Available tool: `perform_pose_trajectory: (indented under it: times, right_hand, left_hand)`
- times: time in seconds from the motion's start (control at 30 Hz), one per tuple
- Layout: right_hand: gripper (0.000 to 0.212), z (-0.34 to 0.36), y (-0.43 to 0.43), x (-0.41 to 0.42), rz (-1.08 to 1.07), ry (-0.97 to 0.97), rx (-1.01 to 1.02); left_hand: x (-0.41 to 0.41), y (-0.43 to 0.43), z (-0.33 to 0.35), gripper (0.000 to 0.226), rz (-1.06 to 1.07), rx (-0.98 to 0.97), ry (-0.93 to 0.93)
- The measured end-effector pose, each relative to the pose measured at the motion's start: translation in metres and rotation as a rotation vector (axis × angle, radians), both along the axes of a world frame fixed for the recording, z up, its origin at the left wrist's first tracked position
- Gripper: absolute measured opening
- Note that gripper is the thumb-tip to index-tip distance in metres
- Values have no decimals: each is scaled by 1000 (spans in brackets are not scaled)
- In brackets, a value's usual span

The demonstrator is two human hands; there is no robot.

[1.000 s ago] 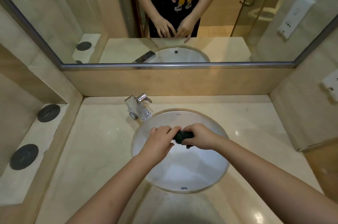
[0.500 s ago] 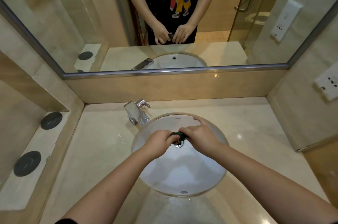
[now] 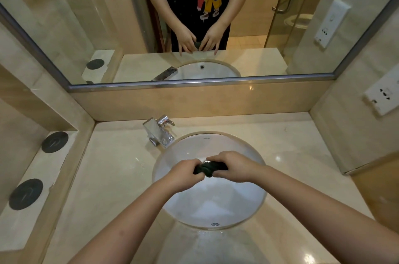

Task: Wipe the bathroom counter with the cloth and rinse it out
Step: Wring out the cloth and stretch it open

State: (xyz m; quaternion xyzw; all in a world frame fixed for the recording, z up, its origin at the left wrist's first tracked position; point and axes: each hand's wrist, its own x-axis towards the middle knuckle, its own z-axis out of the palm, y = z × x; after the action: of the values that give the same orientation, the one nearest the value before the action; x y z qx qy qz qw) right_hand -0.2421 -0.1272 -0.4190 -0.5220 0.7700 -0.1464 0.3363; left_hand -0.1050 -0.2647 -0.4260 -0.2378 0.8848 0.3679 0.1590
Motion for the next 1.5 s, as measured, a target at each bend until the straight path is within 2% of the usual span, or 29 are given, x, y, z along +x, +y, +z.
perform_pose_trajectory:
  times: [0.07,0.13,0.23,0.3,0.37,0.4,0.5,0.57,0.63,0.7,0.77,0.87,0.93,0.97,1.1,1.23,1.33,1.4,1.5]
  right_hand:
    - [23,7,1,-2,-82,-257,53]
    - [24,12,1,-8,-197,-413,99]
    - [36,11,1,-16,-324,-602,192]
    - [47,10,2,-17,-267,-648,301]
    - [43,8,4,-12,-163,-591,369]
    - [40,7,5,-8,-123,-497,358]
    - [21,4,-1,2,-105,-163,155]
    - [12,0,-6,6,-71,61,44]
    - [4,-7,-7,7,26,438,-53]
    - [20,-20,-5,7,112,756,-197]
    - [29,-25,0,5,137,868,-429]
    - [30,-27,5,3,89,926,-734]
    - [28,-28,6,7,54,954,-779]
    - [27,-31,7,7,53,955,-763]
    - [25,-37,6,5,94,883,-512]
    - [19,-27,-1,4,64,772,-330]
    - [8,-7,-4,3,88,613,-191]
    - [19,9,-2,3,34,404,-80]
    - [31,27,4,-7,-230,-328,-26]
  left_hand:
    - [1,-5,3,21,-124,-278,64]
    - [1,-8,6,23,-258,-480,161]
    - [5,-15,-5,24,-384,-710,499]
    - [10,-22,-19,26,-454,-824,727]
    - [13,-23,-29,34,-503,-859,783]
    - [15,-22,-30,38,-495,-841,769]
    - [18,-9,-22,27,-307,-654,537]
    - [14,1,-12,22,-78,-382,287]
    - [8,6,-2,25,123,-87,127]
    - [6,7,3,27,283,231,87]
    - [8,6,4,26,424,562,86]
    - [14,6,1,23,553,952,75]
    - [18,5,2,20,562,1066,35]
    - [20,4,2,21,532,1052,7]
    - [23,2,9,19,300,701,-68]
    - [13,2,21,54,140,483,-43]
    - [3,2,23,30,53,386,9]
    - [0,1,20,20,13,234,67]
    - [-4,-1,17,23,-119,-164,171]
